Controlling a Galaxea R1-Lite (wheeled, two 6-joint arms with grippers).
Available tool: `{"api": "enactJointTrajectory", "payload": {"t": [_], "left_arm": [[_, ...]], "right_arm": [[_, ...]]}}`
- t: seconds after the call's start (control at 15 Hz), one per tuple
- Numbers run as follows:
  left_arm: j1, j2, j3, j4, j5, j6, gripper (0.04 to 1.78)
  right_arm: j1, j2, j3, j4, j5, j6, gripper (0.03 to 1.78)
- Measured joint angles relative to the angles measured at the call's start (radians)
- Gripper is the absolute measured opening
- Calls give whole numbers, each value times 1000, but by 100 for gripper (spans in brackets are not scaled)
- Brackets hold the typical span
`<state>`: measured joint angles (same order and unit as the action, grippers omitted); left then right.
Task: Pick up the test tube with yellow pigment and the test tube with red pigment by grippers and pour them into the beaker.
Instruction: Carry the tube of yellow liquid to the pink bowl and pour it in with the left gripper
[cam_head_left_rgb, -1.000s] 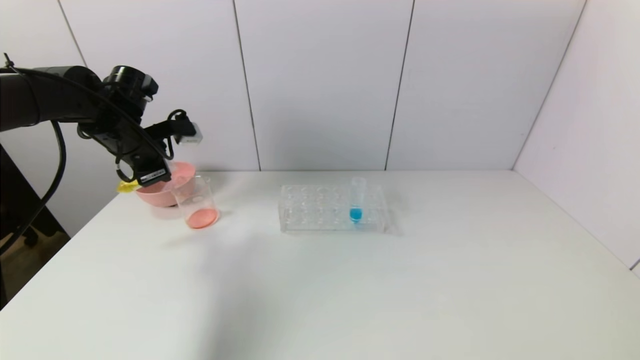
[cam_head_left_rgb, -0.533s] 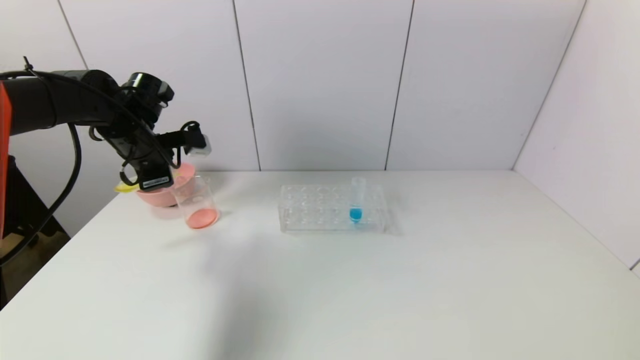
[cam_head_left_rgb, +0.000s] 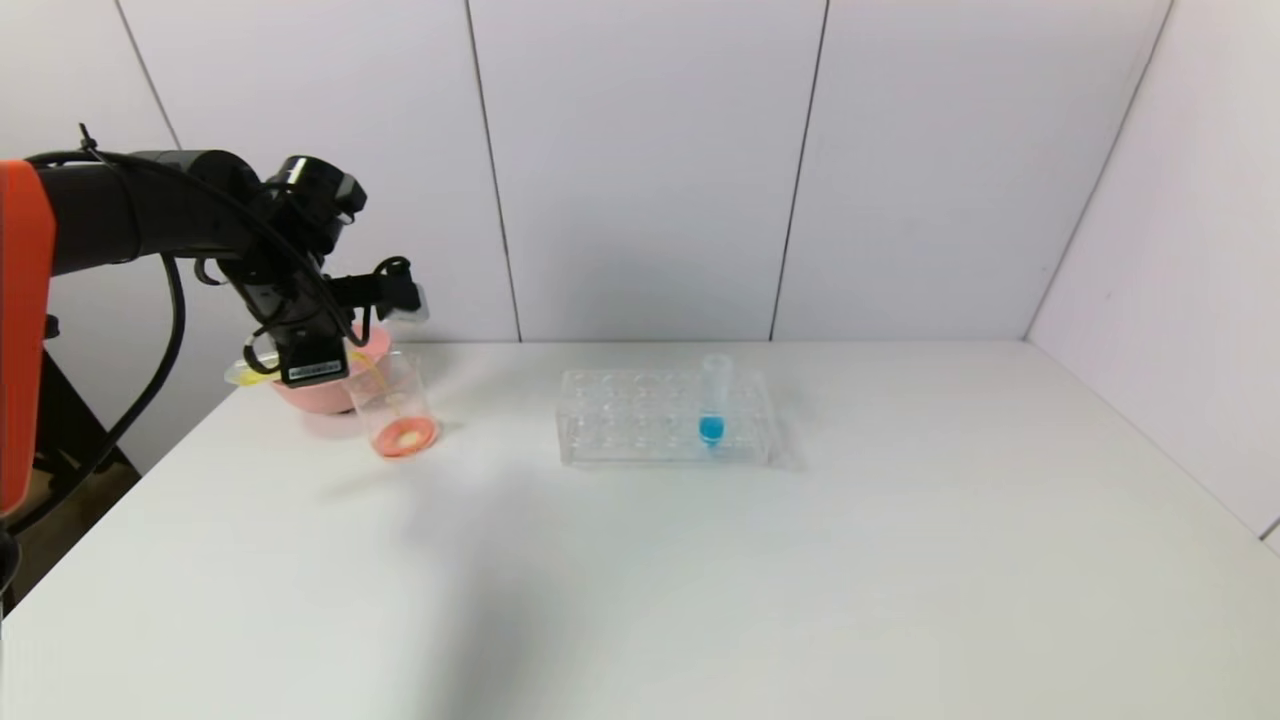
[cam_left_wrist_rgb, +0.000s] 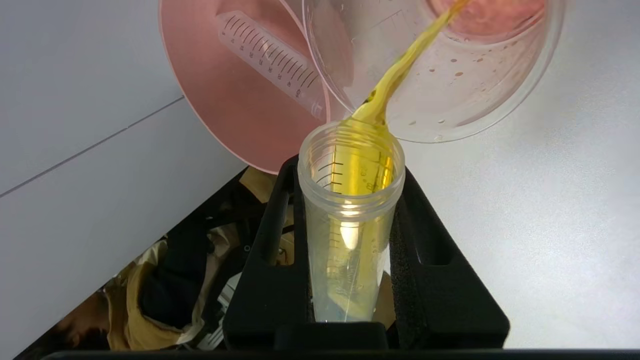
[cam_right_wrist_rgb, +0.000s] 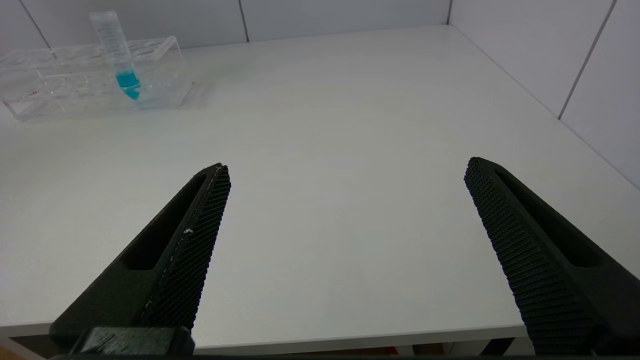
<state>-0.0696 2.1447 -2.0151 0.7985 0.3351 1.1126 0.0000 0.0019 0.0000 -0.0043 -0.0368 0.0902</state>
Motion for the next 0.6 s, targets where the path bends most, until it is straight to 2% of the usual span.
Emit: {"api": "enactJointTrajectory", "payload": {"t": [0.4,0.6], "left_arm": [[-34,21,-1,-22,101,0,46],[-53,30,-1,-24,179,11,46]], "right_arm": [[0,0,0,0,0,0,171],[0,0,0,0,0,0,171]]}}
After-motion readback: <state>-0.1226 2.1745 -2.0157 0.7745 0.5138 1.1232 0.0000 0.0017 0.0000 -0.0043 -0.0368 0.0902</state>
